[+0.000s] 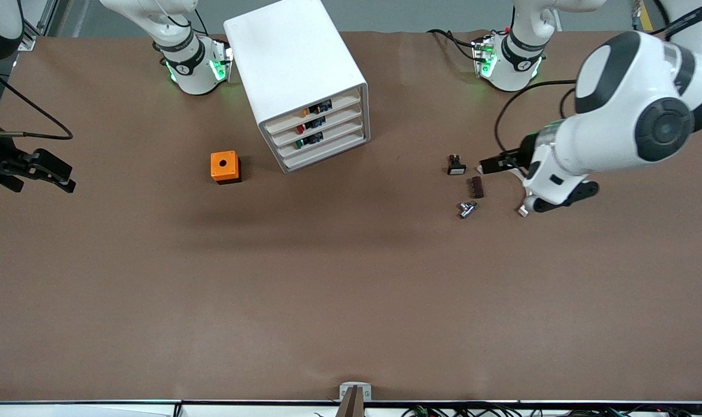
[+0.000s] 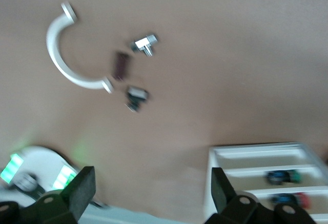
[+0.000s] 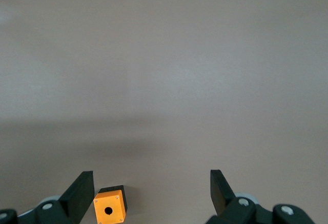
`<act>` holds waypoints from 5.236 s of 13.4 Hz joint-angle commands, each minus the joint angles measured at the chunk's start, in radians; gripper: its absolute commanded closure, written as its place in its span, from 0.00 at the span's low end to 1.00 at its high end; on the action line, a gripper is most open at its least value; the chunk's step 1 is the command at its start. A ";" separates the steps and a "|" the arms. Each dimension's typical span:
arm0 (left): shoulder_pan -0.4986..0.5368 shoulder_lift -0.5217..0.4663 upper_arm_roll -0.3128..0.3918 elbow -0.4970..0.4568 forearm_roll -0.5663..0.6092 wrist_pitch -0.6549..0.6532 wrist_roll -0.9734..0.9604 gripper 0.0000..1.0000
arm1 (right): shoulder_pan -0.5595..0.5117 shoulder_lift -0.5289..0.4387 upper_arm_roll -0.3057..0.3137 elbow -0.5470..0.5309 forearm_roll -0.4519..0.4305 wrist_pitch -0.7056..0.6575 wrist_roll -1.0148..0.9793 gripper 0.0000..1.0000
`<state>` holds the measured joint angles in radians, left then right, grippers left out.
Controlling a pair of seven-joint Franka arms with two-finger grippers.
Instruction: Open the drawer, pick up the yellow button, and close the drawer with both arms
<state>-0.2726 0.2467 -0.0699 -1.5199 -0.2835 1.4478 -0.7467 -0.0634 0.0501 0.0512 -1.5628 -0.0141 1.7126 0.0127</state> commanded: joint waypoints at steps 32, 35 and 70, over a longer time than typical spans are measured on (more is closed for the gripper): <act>-0.313 0.614 -0.077 0.215 -0.645 -0.185 -1.514 0.28 | 0.004 -0.006 0.001 0.000 -0.015 -0.021 0.010 0.00; -0.323 0.629 -0.105 0.208 -0.648 -0.210 -1.517 0.32 | 0.004 -0.006 0.004 0.001 -0.015 -0.021 0.010 0.00; -0.138 0.643 -0.067 0.222 -0.709 -0.089 -1.495 0.66 | 0.442 0.148 0.012 0.006 0.100 -0.047 0.904 0.02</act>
<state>-0.4051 0.8797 -0.1536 -1.3071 -0.9900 1.3326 -2.2685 0.3227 0.1890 0.0719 -1.5671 0.0724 1.6677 0.8325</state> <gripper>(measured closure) 0.753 0.013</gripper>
